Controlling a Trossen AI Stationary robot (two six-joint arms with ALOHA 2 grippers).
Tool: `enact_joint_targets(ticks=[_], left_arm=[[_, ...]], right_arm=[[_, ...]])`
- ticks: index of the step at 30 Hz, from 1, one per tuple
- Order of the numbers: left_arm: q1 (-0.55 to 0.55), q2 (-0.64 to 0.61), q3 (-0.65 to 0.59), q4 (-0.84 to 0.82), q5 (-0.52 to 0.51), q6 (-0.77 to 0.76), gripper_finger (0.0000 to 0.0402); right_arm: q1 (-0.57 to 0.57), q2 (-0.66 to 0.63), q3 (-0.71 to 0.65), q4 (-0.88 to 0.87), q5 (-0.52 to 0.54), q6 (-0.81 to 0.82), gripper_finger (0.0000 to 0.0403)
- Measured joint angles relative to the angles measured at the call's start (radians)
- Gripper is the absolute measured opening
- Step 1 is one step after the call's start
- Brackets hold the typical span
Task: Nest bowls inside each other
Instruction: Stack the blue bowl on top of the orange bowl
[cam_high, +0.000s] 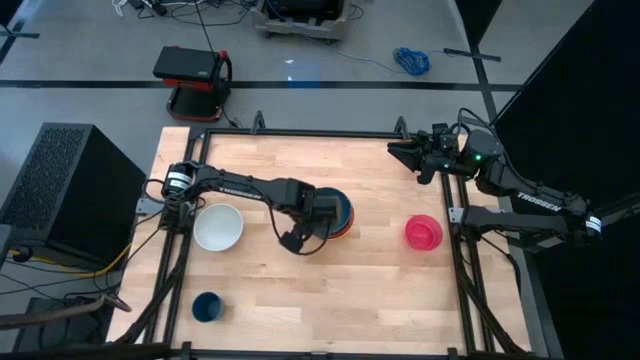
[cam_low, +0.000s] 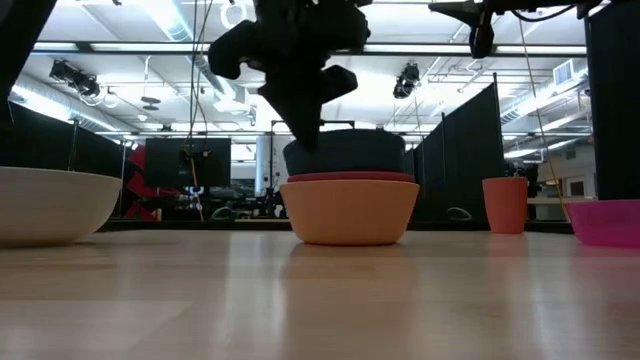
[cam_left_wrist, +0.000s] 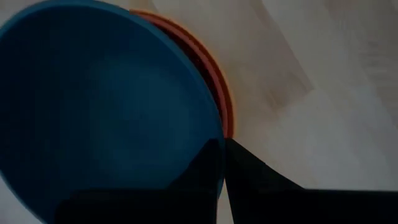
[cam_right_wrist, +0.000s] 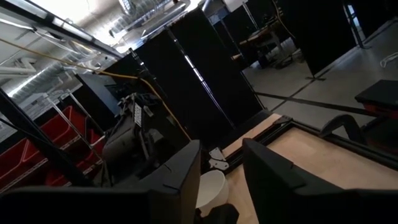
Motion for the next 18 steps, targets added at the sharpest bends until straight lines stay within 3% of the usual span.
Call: enact_joint_targets(ticks=[18], left_arm=[[0.000,0.042,0.000,0.012,0.035,-0.007,0.0001]], right_arm=[[0.000,0.000,0.000,0.001,-0.001,0.003,0.0107]])
